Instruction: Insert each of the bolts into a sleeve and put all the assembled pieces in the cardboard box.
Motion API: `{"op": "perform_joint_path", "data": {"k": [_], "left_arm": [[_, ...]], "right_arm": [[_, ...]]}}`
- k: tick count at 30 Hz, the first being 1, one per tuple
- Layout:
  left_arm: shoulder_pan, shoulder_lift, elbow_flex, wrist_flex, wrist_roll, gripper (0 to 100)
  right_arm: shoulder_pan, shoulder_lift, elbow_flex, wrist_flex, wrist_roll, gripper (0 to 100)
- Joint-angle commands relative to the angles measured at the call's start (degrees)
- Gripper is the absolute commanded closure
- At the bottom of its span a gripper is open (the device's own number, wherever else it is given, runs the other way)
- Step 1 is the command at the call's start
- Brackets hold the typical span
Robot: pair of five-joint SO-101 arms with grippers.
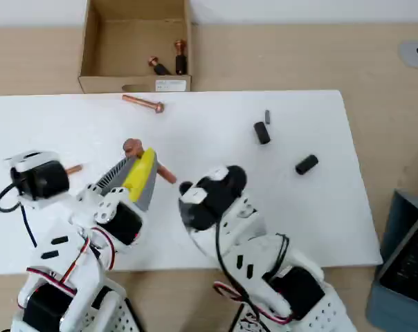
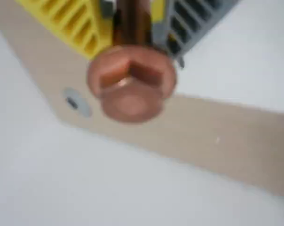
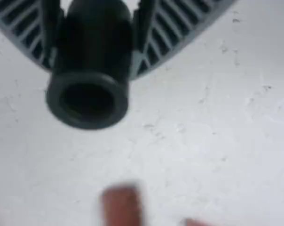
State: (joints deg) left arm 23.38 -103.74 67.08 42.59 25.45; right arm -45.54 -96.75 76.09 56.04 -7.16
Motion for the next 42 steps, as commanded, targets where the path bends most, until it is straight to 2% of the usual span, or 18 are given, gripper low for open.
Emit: {"op": "perform_joint_path", "data": {"k": [1, 5, 13, 20, 27, 42], "left_arm": [[0.5, -0.4, -3.2, -1.9, 0.3, 100], [0.5, -0.4, -3.2, -1.7, 0.1, 100], [0.8, -0.3, -3.2, -1.6, -6.0, 100], [7.0, -0.4, -3.8, 3.3, -8.4, 100], [6.5, -0.4, -3.8, 3.6, -11.7, 100], [5.6, -0.4, -0.5, 3.7, -12.8, 100]], "right_arm": [[-2.6, -0.6, 0.5, -1.7, 1.8, 98.9], [-3.2, -0.6, 0.7, -3.9, 2.9, 98.9], [-3.2, -0.6, 0.7, -4.9, 6.5, 98.9], [-3.1, -0.5, 1.7, -5.0, 8.5, 98.9], [-3.1, -0.5, 1.7, -5.0, 8.5, 98.9], [-3.0, -0.5, 1.5, -7.4, 10.5, 98.9]]}}
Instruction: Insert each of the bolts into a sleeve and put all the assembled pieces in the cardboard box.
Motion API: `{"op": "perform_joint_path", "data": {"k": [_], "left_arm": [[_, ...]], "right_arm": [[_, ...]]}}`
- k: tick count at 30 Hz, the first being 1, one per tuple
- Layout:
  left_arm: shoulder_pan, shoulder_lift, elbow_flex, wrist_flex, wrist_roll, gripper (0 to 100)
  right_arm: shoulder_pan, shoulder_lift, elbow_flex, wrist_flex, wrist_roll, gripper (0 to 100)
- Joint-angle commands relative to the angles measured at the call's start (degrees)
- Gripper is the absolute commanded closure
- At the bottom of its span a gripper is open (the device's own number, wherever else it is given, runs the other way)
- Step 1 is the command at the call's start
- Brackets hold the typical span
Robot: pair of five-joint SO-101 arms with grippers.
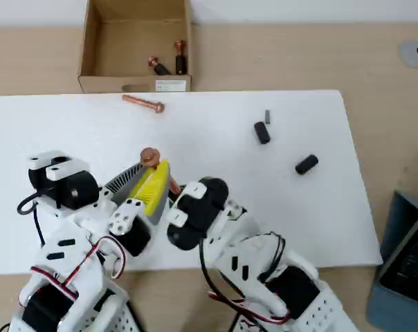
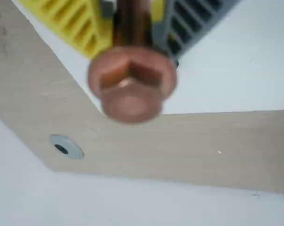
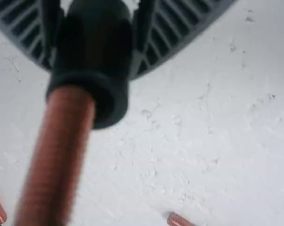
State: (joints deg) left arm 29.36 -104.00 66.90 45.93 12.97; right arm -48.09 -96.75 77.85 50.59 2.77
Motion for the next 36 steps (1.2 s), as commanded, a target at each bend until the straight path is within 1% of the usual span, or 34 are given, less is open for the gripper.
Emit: {"op": "perform_joint_path", "data": {"k": [1, 9, 14, 17, 22, 27, 36], "left_arm": [[-0.4, -0.1, -0.4, 0.4, -0.4, 100], [-0.1, -0.1, -0.4, 0.4, -0.4, 100], [0.2, -0.1, -2.1, 4.2, -0.4, 100], [0.2, -0.1, -3.3, 5.2, -0.4, 100], [0.2, -0.1, -2.6, 4.7, -0.2, 100], [0.4, -0.1, 1.2, 4.7, -0.3, 100], [7.2, -0.1, 8.7, 5.1, -0.4, 100]], "right_arm": [[-0.5, -0.5, -0.3, -1.9, 0.6, 98.9], [-0.4, -0.5, 0.0, -1.9, 0.6, 98.9], [0.7, -0.5, 0.1, -1.9, 0.6, 98.9], [1.7, -0.5, 0.5, -1.9, 0.6, 98.9], [1.4, -0.5, 0.4, -2.7, 0.6, 98.9], [0.5, -0.5, 0.3, -4.0, 1.5, 98.9], [-0.2, -0.5, 0.2, -4.0, 4.3, 98.9]]}}
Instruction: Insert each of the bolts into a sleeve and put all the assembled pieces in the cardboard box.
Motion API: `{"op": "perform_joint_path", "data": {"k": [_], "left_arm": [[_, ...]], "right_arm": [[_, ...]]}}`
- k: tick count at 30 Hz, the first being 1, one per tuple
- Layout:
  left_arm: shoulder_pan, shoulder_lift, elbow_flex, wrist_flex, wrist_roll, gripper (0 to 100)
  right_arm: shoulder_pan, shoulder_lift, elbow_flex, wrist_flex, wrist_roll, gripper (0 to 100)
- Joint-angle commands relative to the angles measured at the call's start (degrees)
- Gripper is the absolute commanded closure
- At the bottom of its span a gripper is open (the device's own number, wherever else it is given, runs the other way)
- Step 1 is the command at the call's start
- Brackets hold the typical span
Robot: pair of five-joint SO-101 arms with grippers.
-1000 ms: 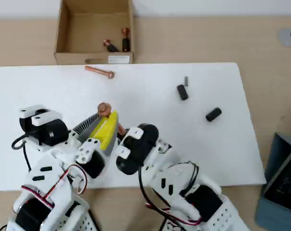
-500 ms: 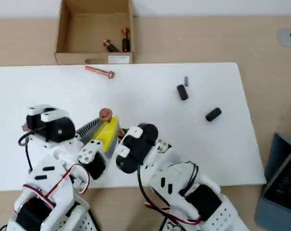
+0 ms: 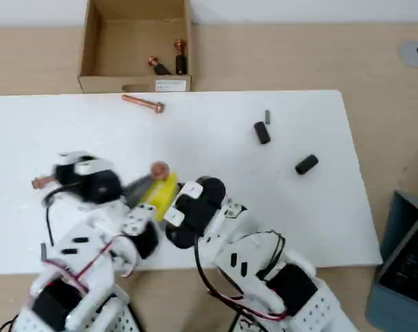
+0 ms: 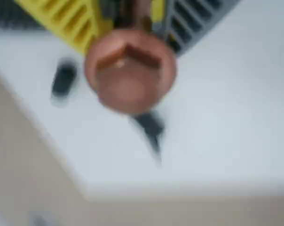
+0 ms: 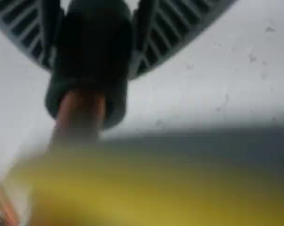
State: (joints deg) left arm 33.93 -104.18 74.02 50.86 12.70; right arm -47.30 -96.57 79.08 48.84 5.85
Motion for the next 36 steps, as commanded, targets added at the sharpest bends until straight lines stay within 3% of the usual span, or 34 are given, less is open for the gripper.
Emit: {"op": "perform_joint_path", "data": {"k": [1, 8, 14, 24, 31, 36], "left_arm": [[2.9, 0.0, 2.4, 0.2, -0.2, 100], [2.9, 0.0, 3.9, 0.2, -0.1, 98], [2.5, 0.0, 3.3, 0.3, -0.1, 79], [2.3, 0.0, 1.4, 0.3, -0.2, 78], [-4.4, 0.4, -2.1, 0.2, -4.7, 78], [-5.2, 0.4, -6.4, 0.3, -4.7, 78]], "right_arm": [[-1.0, -0.7, -1.1, -2.2, 1.2, 98.9], [-1.0, -0.7, -1.1, -2.2, 1.2, 98.9], [-1.0, -0.7, -0.9, -2.2, 1.1, 98.9], [-0.8, -0.7, -0.6, -2.2, 0.9, 98.9], [-0.7, -0.7, 0.3, -2.2, 0.8, 98.9], [-0.7, -0.7, 1.1, -2.2, 0.8, 98.9]]}}
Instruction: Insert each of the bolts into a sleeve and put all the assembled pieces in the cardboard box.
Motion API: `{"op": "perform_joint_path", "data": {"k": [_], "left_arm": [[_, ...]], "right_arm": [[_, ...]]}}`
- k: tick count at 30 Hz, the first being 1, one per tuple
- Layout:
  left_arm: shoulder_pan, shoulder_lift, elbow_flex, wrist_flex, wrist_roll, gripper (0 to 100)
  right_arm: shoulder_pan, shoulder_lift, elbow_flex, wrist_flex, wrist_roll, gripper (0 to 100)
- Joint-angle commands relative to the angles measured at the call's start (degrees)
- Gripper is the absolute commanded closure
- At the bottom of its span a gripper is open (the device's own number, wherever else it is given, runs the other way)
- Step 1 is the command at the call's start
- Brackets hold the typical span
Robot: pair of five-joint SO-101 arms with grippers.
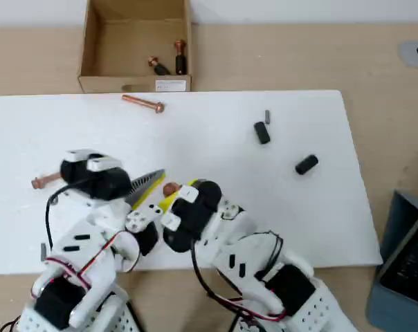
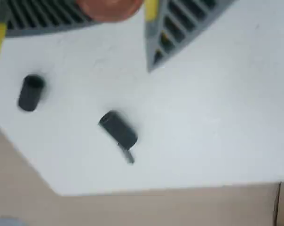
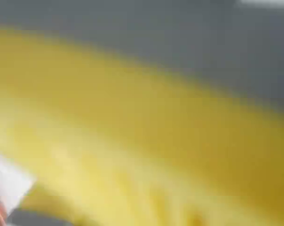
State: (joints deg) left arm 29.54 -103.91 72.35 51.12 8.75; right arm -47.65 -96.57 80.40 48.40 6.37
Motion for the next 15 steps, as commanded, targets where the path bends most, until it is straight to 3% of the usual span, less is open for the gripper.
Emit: {"op": "perform_joint_path", "data": {"k": [1, 8, 13, 15], "left_arm": [[-0.8, 0.1, -5.5, 0.0, -0.7, 78], [-1.1, 0.2, -8.2, 0.0, -1.4, 80], [-5.4, -0.2, -8.8, -0.4, -7.5, 100], [-8.5, -0.2, -8.6, -0.2, -10.1, 98]], "right_arm": [[-0.4, -0.7, -0.2, -1.8, 0.3, 98.9], [-0.3, -0.7, -0.2, -1.8, 0.3, 98.9], [1.8, -0.7, -0.3, -1.8, 0.2, 98.9], [4.3, -0.7, -0.4, -1.5, 0.2, 98.9]]}}
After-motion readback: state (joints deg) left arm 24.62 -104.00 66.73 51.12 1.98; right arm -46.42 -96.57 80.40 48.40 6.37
